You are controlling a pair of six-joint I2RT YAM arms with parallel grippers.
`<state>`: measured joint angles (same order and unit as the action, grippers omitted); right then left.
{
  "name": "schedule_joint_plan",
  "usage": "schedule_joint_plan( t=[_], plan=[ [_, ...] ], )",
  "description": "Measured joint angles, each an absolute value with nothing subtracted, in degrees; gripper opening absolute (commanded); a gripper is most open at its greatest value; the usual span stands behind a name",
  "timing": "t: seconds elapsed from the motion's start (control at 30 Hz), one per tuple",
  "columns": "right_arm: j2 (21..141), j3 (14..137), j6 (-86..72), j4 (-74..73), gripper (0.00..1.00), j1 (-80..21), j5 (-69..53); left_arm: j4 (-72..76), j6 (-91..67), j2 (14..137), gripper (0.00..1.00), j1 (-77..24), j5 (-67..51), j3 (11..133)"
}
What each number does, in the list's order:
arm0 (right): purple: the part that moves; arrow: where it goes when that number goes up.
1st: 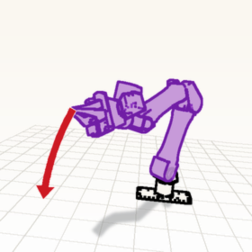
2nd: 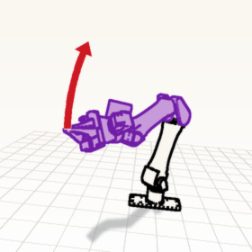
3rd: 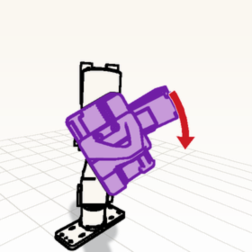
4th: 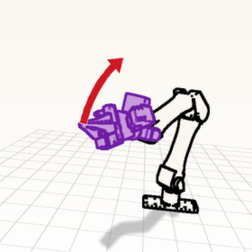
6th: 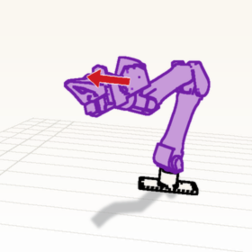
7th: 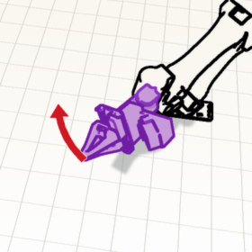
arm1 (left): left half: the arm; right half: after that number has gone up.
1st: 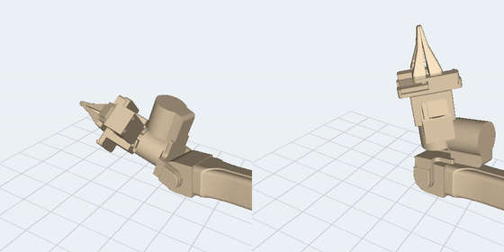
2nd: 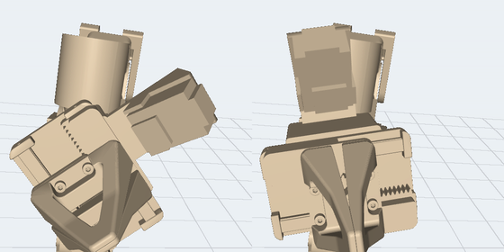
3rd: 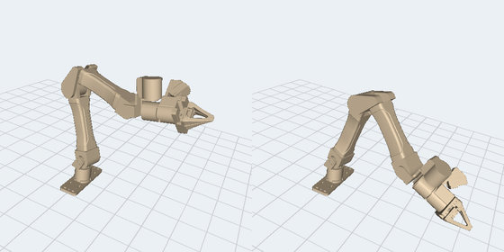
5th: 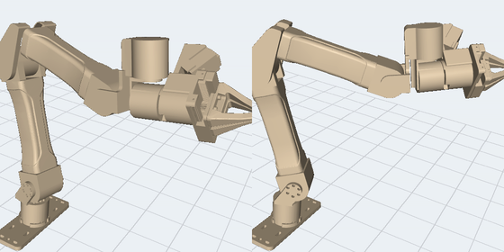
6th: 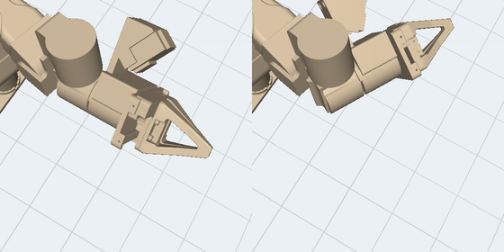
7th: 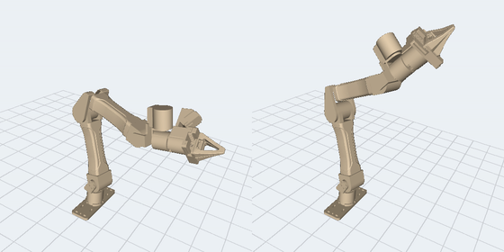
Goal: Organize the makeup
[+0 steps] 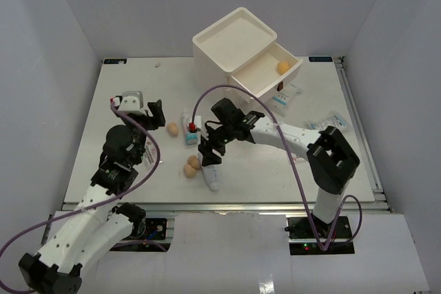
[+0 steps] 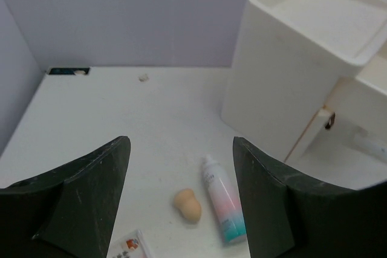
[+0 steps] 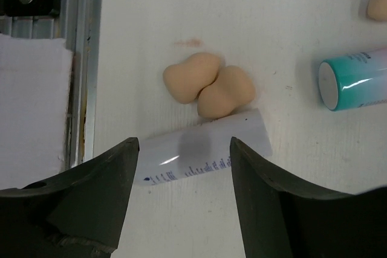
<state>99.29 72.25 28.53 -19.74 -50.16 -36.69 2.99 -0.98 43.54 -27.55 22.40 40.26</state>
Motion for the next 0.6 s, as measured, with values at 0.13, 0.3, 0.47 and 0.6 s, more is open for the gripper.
schedule_joint_plan(
  t=[0.13,0.3,0.47,0.6],
  plan=[
    [106.85,78.19,20.85,-19.02,0.63,-52.77,-33.56,5.55,0.28,35.13,0.79,-27.49,27.56,38.84],
    [111.61,82.74,14.85,-19.17,0.63,-55.56,-29.68,7.82,1.29,32.05,0.79,-27.17,30.98,37.92],
    [115.66,85.91,12.1,-18.83,0.63,-56.64,-25.32,8.49,2.14,29.01,0.78,-26.72,33.29,35.48],
    [118.09,87.47,11.53,-18.9,0.62,-56.64,-22.21,9.54,2.68,25.24,0.77,-26.72,34.23,33.94]
  ],
)
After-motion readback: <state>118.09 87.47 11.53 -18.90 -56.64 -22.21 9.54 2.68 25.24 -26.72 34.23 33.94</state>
